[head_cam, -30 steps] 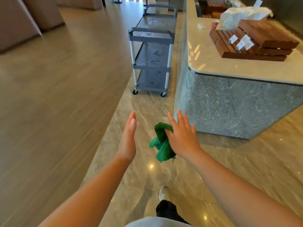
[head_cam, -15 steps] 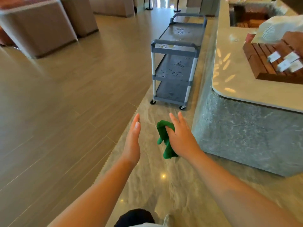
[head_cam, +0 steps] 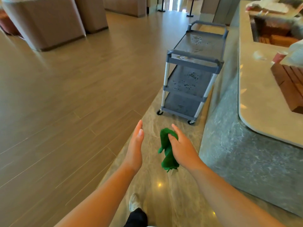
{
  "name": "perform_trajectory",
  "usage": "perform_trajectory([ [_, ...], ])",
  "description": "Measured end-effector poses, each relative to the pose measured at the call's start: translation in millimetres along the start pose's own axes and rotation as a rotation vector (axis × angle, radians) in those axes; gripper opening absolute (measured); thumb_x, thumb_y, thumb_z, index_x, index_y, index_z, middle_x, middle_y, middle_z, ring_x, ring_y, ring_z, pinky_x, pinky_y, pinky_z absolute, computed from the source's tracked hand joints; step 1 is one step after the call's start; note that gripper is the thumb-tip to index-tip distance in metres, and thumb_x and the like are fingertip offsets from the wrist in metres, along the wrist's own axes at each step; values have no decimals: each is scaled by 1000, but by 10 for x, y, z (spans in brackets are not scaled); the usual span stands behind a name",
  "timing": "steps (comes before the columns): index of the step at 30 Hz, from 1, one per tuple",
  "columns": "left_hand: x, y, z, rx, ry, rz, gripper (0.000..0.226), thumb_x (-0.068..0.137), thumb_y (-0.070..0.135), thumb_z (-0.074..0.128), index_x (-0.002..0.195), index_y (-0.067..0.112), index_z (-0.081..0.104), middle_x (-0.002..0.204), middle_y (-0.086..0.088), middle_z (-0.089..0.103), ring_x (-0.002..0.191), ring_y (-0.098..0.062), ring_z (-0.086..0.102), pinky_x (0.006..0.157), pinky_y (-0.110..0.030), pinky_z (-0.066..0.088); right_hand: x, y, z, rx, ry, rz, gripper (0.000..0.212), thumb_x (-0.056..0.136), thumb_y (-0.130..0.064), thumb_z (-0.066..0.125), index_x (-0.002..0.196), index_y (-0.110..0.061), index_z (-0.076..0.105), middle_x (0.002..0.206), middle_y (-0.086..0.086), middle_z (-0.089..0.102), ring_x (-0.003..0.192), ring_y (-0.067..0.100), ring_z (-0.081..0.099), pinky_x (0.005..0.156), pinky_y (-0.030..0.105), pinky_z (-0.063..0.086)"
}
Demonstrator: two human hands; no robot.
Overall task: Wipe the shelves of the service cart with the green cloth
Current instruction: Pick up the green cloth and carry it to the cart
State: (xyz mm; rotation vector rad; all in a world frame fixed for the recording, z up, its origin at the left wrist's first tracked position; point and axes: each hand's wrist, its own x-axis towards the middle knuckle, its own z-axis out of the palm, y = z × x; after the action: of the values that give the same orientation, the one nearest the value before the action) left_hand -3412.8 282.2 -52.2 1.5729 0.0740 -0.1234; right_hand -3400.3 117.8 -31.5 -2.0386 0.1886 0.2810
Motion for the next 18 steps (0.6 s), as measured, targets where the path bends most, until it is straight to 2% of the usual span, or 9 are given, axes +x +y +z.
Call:
perform_trajectory([
  [5, 732, 179, -500, -63, -5, -25, 88, 70, 90, 35, 147, 48, 21, 162, 18, 20, 147, -1, 19, 121, -34, 14, 661, -467, 269, 19, 0, 58, 51, 107, -34, 39, 156, -38, 27, 161, -8, 31, 148, 18, 29, 121, 43, 24],
  [9, 1214, 263, -849, -73, 6, 0, 117, 57, 101, 42, 153, 39, 21, 162, 18, 22, 147, 1, 21, 115, -27, 16, 1096, -773, 477, 45, 11, 60, 51, 107, -35, 39, 156, -34, 28, 160, -7, 32, 147, 18, 29, 121, 46, 24],
  [16, 1738, 366, -1223, -109, 26, 10, 116, 59, 98, 44, 155, 36, 23, 161, 18, 24, 146, 2, 23, 114, -26, 18, 1722, -1176, 765, 110, 15, 87, 48, 107, -33, 40, 154, -32, 34, 156, -5, 38, 144, 19, 35, 119, 45, 29],
  [18, 1873, 371, -1317, -117, 36, 5, 112, 62, 95, 43, 155, 37, 23, 161, 18, 24, 146, 2, 23, 110, -19, 21, 1917, -1245, 850, 104, 11, 94, 48, 106, -34, 40, 154, -32, 34, 155, -6, 39, 143, 18, 36, 119, 46, 30],
])
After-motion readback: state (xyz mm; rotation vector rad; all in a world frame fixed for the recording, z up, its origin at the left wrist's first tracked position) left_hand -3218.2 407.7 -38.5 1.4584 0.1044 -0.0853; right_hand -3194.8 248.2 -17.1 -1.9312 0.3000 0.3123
